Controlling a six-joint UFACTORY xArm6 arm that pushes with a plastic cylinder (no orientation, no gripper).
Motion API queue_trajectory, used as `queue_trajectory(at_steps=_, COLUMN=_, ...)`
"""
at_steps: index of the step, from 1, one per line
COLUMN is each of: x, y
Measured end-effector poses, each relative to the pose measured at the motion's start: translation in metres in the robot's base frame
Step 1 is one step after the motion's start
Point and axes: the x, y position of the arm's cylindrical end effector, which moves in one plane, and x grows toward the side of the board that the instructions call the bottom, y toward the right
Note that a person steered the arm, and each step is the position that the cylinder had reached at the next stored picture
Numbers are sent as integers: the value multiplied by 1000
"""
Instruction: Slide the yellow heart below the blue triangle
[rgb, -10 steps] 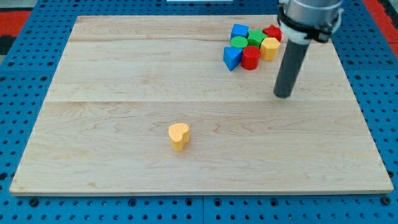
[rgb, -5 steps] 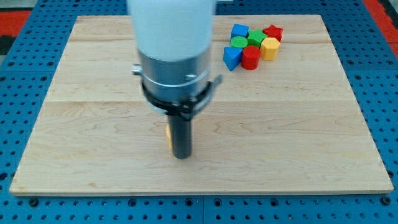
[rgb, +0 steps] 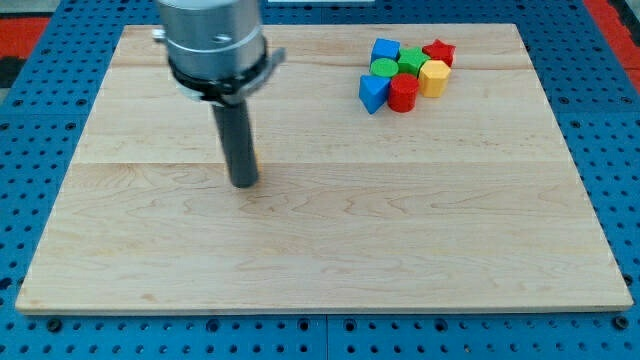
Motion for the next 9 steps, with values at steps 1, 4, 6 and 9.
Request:
queue_trajectory(at_steps=1, x=-8, y=-38)
queue_trajectory(at_steps=4, x=-26, y=13)
queue_trajectory(at_steps=6, x=-69, y=-3)
queue_trajectory(at_steps=9, x=-76, y=19)
